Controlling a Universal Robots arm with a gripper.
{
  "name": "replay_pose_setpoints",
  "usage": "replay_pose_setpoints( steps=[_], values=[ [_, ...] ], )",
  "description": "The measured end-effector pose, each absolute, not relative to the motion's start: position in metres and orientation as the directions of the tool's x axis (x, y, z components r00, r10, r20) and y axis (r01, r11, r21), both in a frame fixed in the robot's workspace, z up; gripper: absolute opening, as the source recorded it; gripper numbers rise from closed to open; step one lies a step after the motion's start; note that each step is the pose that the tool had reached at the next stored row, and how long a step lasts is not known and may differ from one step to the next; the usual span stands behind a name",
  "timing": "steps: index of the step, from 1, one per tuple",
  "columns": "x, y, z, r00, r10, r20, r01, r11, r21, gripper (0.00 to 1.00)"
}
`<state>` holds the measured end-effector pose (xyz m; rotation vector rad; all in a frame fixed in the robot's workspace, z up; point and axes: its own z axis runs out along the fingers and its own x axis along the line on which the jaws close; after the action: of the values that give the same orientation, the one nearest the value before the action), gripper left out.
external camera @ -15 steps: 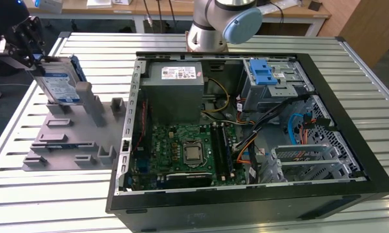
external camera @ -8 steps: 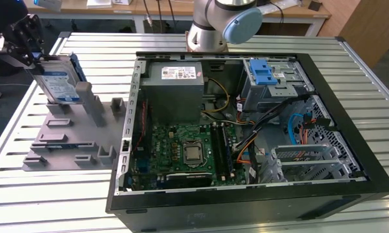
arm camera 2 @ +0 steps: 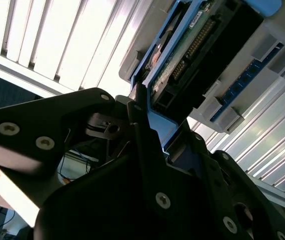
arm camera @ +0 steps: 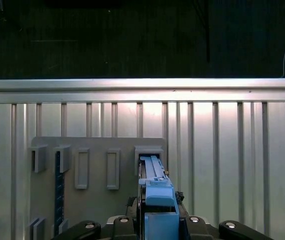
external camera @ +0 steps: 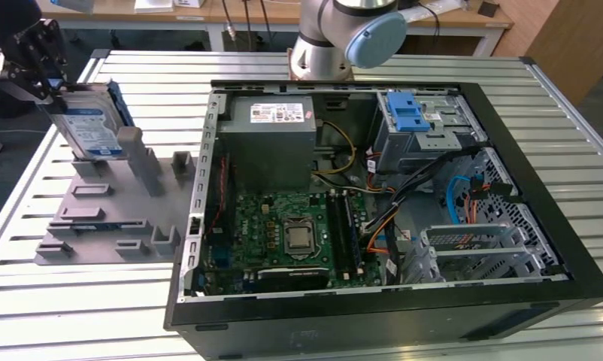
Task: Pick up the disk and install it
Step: 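Pick up the disk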
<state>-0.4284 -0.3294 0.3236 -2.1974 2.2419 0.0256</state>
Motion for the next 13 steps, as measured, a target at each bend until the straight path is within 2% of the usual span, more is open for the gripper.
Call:
replay_pose_setpoints(
  steps=[13],
  values=[
    [-0.4284, -0.3294, 0.3313, -0.02, -1.0, -0.013, -1.0, 0.02, 0.01, 0.36]
  ],
)
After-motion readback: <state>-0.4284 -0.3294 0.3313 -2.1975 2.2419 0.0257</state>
